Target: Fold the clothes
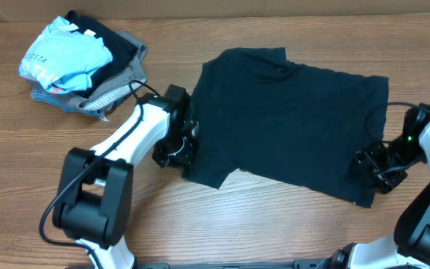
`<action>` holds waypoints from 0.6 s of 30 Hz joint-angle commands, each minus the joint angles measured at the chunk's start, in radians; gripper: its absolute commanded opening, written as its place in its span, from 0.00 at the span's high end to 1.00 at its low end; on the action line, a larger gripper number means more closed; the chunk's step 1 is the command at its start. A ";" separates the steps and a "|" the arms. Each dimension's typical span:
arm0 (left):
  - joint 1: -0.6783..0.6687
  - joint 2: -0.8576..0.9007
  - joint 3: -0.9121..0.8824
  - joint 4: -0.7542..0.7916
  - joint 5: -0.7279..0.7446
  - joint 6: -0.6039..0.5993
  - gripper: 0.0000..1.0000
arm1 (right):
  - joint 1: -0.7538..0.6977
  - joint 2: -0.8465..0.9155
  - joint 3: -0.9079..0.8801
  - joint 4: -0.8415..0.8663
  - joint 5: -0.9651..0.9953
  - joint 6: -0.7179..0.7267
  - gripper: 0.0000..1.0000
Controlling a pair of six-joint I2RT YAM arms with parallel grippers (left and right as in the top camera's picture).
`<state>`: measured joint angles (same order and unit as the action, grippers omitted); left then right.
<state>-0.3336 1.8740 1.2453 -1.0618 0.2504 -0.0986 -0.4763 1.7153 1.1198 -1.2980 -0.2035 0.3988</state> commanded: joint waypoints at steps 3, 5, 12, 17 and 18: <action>0.003 -0.057 0.020 -0.021 0.002 -0.021 0.96 | -0.059 -0.026 -0.129 0.090 0.000 0.057 0.55; 0.003 -0.069 0.020 -0.028 0.002 -0.021 0.96 | -0.069 -0.026 -0.182 0.125 -0.001 0.087 0.64; 0.003 -0.103 0.020 -0.041 0.003 -0.022 0.96 | -0.069 -0.026 -0.268 0.225 0.000 0.103 0.69; 0.003 -0.106 0.020 -0.057 0.003 -0.022 0.96 | -0.069 -0.032 -0.260 0.266 0.008 0.072 0.94; 0.003 -0.106 0.020 -0.061 0.003 -0.021 0.96 | -0.069 -0.036 -0.254 0.270 0.008 0.072 0.95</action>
<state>-0.3332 1.7950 1.2499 -1.1118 0.2508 -0.1051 -0.5434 1.7061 0.8570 -1.0454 -0.2062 0.4847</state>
